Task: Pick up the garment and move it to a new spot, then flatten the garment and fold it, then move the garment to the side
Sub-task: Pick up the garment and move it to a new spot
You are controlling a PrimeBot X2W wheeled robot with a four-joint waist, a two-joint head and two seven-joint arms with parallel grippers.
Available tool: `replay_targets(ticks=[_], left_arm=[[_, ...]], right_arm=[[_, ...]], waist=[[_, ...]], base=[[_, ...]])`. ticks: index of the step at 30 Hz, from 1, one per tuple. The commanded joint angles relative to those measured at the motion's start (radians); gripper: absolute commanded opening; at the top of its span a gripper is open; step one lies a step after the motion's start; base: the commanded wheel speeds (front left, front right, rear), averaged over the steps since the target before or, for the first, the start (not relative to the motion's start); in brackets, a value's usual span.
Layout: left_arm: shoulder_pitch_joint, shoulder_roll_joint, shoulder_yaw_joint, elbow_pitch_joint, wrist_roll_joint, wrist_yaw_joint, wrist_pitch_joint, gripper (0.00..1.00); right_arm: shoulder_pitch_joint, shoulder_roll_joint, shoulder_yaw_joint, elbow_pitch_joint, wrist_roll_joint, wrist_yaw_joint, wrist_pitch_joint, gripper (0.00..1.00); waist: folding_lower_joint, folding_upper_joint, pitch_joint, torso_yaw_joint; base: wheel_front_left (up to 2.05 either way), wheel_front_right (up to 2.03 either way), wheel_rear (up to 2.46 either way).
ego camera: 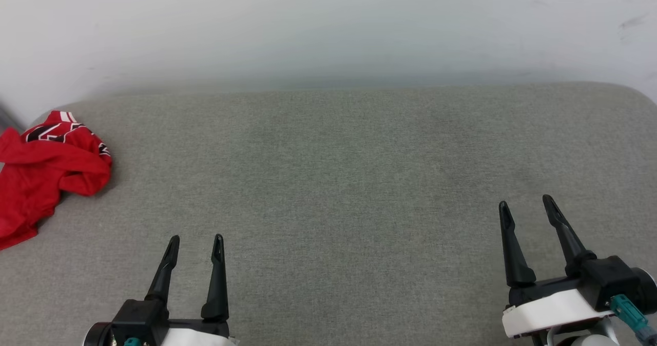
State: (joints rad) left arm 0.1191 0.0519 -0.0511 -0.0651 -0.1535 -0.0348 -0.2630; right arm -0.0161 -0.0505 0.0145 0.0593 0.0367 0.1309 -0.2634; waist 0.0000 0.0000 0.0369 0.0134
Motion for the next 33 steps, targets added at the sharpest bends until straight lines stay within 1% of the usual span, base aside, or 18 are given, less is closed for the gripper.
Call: replay_targets(ticks=[1,3,6,11,15,24,33], left_arm=[[-0.003,-0.002,0.004,0.004,0.005,0.002,-0.003,1.00],[-0.004,-0.002,0.005,0.006,0.007,0.002,-0.003,1.00],[-0.003,-0.002,0.008,0.008,0.012,0.005,-0.003,1.00],[0.000,-0.002,0.012,0.007,0.045,0.027,-0.003,1.00],[0.014,-0.002,0.020,0.001,0.054,0.031,-0.003,1.00],[0.029,-0.002,0.067,-0.042,0.060,0.010,-0.003,1.00],[0.044,-0.002,0.080,-0.045,0.070,-0.016,-0.003,1.00]], right_arm=[[0.011,0.001,0.004,0.001,0.006,0.000,-0.002,1.00],[0.013,0.001,0.007,0.001,0.008,0.000,-0.002,1.00],[0.018,0.001,0.017,0.003,0.006,0.000,-0.002,1.00],[0.027,0.001,0.044,0.018,0.004,0.000,-0.002,1.00],[0.028,0.001,0.059,0.022,0.013,0.000,-0.002,1.00],[0.035,0.001,0.105,0.022,0.026,0.000,-0.002,1.00],[0.043,0.001,0.124,0.027,0.046,0.000,-0.002,1.00]], waist=[[0.0000,0.0000,0.001,0.018],[0.0000,0.0000,0.001,0.027],[0.0000,0.0000,0.001,0.063],[0.0000,0.0000,0.000,0.143],[0.0000,0.0000,-0.005,0.213],[0.0000,0.0000,-0.018,0.365],[0.0000,0.0000,-0.026,0.474]], base=[[0.00,0.00,0.00],[0.00,0.00,0.00],[0.00,0.00,0.00],[0.00,0.00,0.00],[0.00,0.00,0.00],[0.00,0.00,0.00],[0.00,0.00,0.00]])
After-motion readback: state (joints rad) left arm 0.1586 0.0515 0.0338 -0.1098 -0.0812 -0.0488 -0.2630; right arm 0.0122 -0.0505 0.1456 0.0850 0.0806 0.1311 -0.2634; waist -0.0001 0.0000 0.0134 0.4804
